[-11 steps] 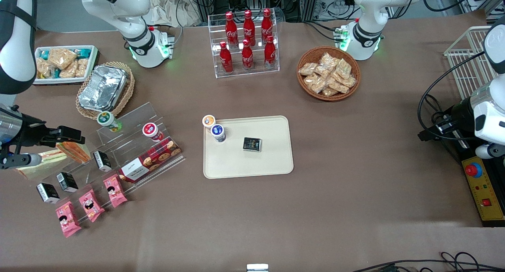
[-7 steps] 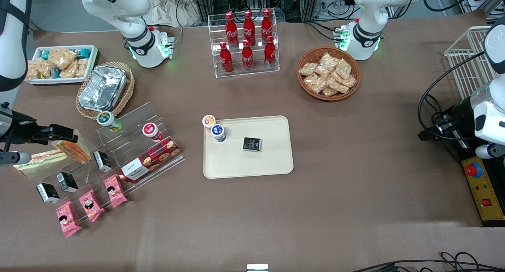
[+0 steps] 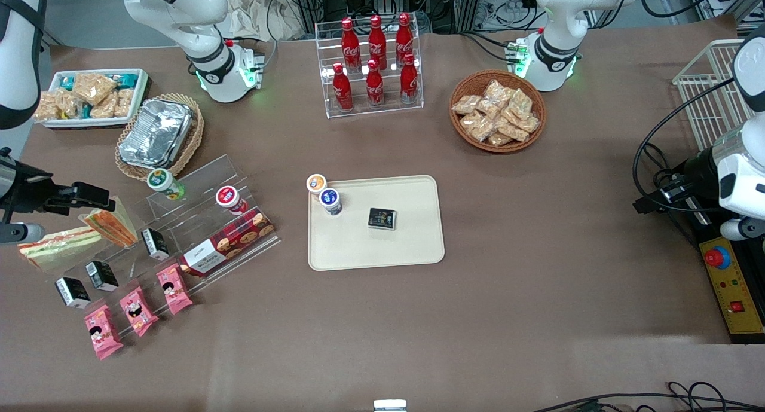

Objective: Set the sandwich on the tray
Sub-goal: 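Move the right gripper toward the wrapped sandwich on the acrylic stand, then lower the open right gripper around the plastic-wrapped crab-stick sandwich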

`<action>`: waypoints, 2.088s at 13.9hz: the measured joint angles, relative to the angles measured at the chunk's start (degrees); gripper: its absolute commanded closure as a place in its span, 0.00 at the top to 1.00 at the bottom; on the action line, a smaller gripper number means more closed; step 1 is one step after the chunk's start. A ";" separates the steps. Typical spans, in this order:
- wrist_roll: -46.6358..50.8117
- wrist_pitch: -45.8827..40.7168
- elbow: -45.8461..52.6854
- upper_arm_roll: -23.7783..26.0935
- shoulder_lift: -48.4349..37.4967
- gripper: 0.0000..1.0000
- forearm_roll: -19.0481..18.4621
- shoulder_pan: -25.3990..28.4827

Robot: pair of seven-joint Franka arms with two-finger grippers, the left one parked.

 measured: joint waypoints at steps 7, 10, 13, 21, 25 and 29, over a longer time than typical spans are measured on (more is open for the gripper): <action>3.16 0.31 -0.02 -4.05 0.15 0.99 -0.36 -0.98; 6.19 2.83 -0.10 -9.27 1.81 0.99 -0.40 -2.01; 12.47 6.27 -0.19 -13.23 4.56 0.99 -0.40 -2.84; 34.57 11.95 -0.17 -14.65 9.82 0.99 -0.89 -3.30; 35.53 12.34 -0.16 -14.83 11.77 0.99 1.74 -6.86; 36.37 14.73 -0.16 -14.73 14.14 0.99 4.09 -6.83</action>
